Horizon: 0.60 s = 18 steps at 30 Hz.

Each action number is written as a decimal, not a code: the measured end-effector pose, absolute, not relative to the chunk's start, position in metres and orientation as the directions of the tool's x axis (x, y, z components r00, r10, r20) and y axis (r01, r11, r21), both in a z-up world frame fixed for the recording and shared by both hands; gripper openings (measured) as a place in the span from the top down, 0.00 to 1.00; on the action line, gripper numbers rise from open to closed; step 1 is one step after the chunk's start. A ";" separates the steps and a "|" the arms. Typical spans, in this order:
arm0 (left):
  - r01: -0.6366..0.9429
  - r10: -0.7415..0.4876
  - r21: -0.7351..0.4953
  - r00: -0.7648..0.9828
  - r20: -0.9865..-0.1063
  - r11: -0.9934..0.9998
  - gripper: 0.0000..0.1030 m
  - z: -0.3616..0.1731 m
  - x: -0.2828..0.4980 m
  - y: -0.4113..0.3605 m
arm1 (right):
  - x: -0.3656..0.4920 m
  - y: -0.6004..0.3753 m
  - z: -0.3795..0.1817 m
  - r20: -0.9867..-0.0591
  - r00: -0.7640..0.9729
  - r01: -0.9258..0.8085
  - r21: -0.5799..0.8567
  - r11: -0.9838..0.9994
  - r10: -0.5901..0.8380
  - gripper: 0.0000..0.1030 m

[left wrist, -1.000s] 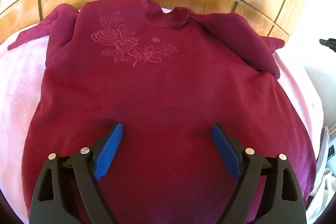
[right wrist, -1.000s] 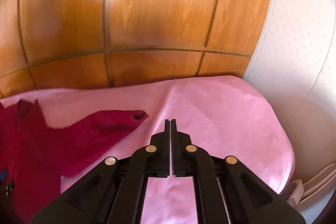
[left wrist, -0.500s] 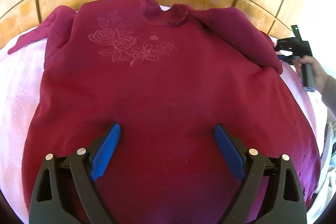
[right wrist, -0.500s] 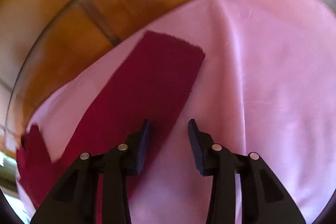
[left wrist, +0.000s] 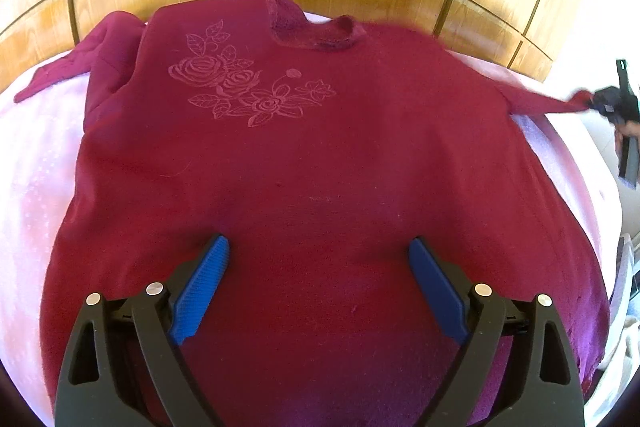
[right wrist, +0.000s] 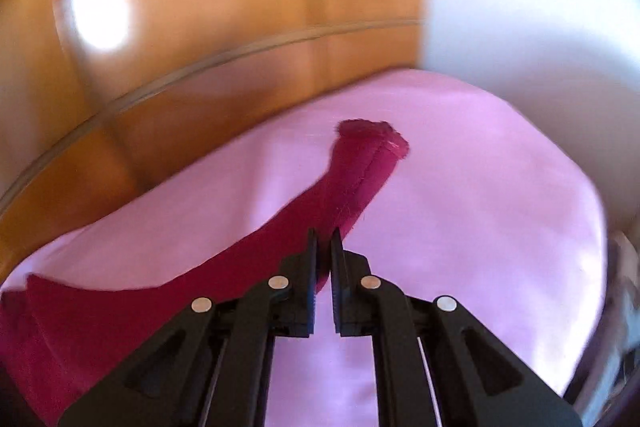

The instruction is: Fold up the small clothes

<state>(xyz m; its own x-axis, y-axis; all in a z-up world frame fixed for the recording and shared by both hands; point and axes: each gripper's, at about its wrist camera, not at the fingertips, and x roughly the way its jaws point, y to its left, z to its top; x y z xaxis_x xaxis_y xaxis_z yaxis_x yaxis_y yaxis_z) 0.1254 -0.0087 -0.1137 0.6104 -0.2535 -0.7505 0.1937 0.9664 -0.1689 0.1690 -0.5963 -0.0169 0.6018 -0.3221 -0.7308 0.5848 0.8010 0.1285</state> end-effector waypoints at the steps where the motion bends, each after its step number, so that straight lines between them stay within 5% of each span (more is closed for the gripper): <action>1: 0.194 -0.253 -0.168 0.610 -0.751 0.967 0.13 -0.114 0.126 -0.009 | 0.167 -0.604 -0.027 -0.750 0.586 0.597 0.146 0.789 -0.305 0.95; 5: 0.192 -0.249 -0.164 0.610 -0.752 0.968 0.13 -0.113 0.125 -0.010 | 0.162 -0.612 -0.082 -0.825 0.496 0.615 0.115 0.780 -0.270 0.87; 7: 0.192 -0.248 -0.163 0.609 -0.753 0.968 0.13 -0.113 0.126 -0.010 | 0.153 -0.611 -0.091 -0.832 0.492 0.632 0.139 0.762 -0.257 0.49; 10: 0.192 -0.252 -0.169 0.607 -0.754 0.967 0.13 -0.112 0.125 -0.009 | 0.140 -0.598 -0.077 -0.819 0.499 0.649 0.135 0.749 -0.284 0.25; 18: 0.115 -0.285 -0.273 0.611 -0.739 0.955 0.13 -0.091 0.112 0.016 | 0.112 -0.486 -0.012 -0.703 0.698 0.361 0.185 0.914 -0.134 0.11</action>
